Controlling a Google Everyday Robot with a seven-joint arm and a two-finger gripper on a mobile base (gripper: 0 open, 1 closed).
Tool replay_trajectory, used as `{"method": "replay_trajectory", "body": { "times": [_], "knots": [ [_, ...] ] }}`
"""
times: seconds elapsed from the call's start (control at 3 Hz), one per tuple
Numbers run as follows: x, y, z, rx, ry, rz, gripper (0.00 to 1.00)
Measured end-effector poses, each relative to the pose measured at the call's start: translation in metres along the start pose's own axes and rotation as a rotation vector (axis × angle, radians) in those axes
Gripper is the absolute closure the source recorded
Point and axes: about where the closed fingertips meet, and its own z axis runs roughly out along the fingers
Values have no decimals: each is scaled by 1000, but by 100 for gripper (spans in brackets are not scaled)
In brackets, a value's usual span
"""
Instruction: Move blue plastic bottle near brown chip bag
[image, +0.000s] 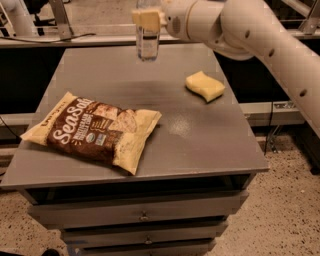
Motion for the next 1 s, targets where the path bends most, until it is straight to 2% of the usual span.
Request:
{"method": "replay_trajectory", "body": {
  "times": [0.33,0.67,1.0],
  "knots": [
    [32,49,-21,-37,58,22,100],
    [56,64,-20,-60,97,35,100],
    [56,58,-15,-64,90,13,100]
  ]
}}
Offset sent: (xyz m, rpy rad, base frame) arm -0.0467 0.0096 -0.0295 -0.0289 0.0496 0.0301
